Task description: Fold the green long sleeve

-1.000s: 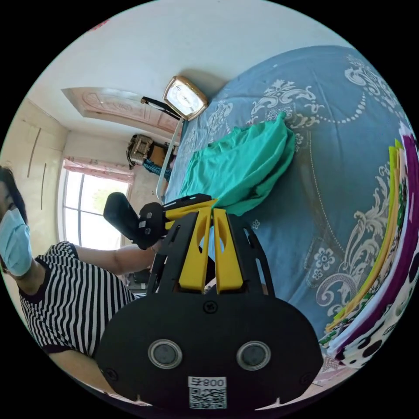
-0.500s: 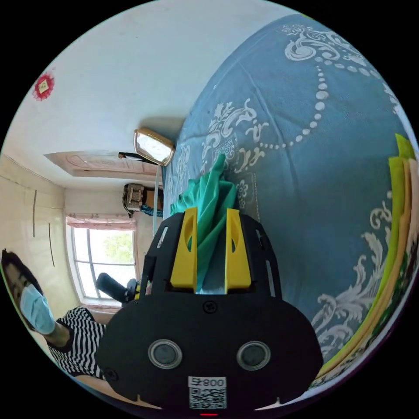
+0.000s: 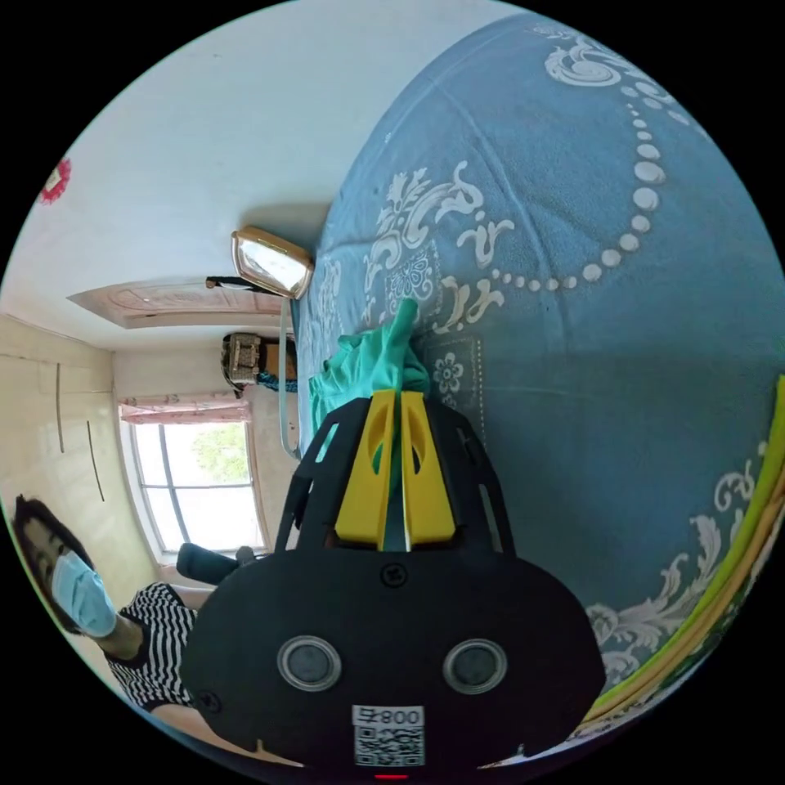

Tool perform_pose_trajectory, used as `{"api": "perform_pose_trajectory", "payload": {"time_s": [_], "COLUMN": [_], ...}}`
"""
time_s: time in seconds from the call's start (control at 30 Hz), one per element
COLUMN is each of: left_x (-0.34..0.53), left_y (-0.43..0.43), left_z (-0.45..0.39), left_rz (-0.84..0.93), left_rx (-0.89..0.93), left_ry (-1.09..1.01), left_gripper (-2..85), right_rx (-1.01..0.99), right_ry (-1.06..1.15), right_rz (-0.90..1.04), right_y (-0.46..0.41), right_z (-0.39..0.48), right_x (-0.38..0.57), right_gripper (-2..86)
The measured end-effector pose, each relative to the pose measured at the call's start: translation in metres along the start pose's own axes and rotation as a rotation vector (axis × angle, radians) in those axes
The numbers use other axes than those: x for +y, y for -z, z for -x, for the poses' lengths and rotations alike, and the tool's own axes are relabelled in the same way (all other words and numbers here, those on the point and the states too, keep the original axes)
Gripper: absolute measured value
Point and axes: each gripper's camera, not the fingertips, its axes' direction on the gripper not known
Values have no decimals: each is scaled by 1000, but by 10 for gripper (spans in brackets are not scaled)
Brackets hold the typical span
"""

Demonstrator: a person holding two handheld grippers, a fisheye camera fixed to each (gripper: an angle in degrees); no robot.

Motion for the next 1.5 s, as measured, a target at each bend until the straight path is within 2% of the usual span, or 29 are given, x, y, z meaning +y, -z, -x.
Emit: {"api": "perform_pose_trajectory", "payload": {"time_s": [0.13,0.23,0.33,0.53,0.8,1.1,1.37,1.5], "left_x": [3,11,23,44,93,216,333,386], "left_y": [13,9,17,96,261,422,503,532], "left_z": [-8,-17,-23,21,130,280,392,443], "left_rz": [13,78,117,2,-279,-508,-622,-649], "left_rx": [58,114,97,173,279,299,332,368], "left_ry": [-38,-59,-63,23,163,432,693,813], "left_gripper": [15,14,13,13,14,14,15,15], "right_rx": [29,55,-23,-17,-23,-58,89,149], "right_ry": [49,-24,-89,-77,137,313,361,360], "right_rz": [-7,-32,-58,-99,-144,-29,188,261], "right_y": [22,30,31,19,-11,-151,-333,-396], "right_z": [9,-9,-29,-4,113,236,295,304], "right_x": [31,59,81,83,50,-6,-45,-55], "right_gripper": [8,6,6,5,4,4,5,5]}}
